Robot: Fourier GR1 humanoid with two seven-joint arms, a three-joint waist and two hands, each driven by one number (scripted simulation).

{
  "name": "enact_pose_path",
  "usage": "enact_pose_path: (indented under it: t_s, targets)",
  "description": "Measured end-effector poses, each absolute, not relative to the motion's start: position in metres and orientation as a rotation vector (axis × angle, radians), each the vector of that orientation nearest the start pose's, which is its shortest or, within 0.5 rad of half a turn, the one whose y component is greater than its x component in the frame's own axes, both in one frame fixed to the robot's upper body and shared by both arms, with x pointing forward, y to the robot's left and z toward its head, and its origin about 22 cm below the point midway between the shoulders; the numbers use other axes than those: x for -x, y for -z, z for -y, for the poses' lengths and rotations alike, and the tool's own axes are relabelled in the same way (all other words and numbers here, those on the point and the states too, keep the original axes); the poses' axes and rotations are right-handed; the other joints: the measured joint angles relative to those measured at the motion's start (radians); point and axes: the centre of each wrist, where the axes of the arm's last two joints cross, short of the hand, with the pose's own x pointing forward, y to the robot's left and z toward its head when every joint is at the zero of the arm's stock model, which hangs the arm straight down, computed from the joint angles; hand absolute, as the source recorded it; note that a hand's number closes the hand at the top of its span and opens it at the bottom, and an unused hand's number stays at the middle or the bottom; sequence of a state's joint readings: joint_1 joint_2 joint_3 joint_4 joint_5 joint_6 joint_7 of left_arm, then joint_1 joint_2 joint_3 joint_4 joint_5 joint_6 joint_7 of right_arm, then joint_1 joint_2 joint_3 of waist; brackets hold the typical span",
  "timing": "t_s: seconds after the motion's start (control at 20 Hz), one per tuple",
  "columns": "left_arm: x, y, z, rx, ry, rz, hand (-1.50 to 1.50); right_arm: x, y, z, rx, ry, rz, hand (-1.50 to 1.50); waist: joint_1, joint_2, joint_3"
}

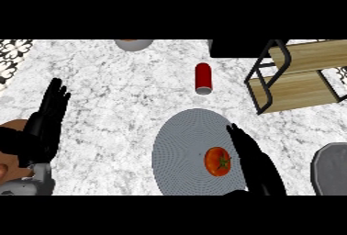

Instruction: Pick the tomato from the placemat and place it in the tiered shelf

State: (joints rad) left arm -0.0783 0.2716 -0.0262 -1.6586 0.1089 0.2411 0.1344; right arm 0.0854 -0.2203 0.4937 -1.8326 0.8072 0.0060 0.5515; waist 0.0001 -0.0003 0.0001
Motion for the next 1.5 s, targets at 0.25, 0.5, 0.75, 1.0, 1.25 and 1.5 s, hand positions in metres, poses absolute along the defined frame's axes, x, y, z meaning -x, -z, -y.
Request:
enact_pose_path:
  t_s: [0.25,0.5,0.75,1.0,1.25,1.5]
  targets:
    - [-0.251,-0.057,-0.266,-0.247,-0.038,1.603,0.00,-0.197,-0.024,0.167,0.636,-0.860,1.266,-1.50,0.001,0.000,0.000]
    - [-0.257,-0.055,-0.265,-0.246,-0.041,1.604,0.00,-0.202,-0.014,0.161,0.633,-0.864,1.289,-1.50,0.000,0.000,0.000]
    - [-0.253,-0.059,-0.266,-0.245,-0.040,1.607,0.00,-0.206,-0.004,0.152,0.612,-0.863,1.279,-1.50,0.000,0.000,0.000]
    - [-0.255,-0.060,-0.266,-0.243,-0.039,1.609,0.00,-0.220,0.011,0.153,0.581,-0.906,1.249,1.50,0.001,-0.001,-0.001]
    - [-0.253,-0.058,-0.269,-0.245,-0.046,1.606,0.00,-0.220,0.017,0.150,0.647,-0.945,1.314,1.50,-0.001,-0.008,-0.007]
    - [-0.258,-0.058,-0.271,-0.251,-0.044,1.606,0.00,-0.221,0.019,0.160,0.715,-0.999,1.338,1.50,-0.004,-0.008,-0.007]
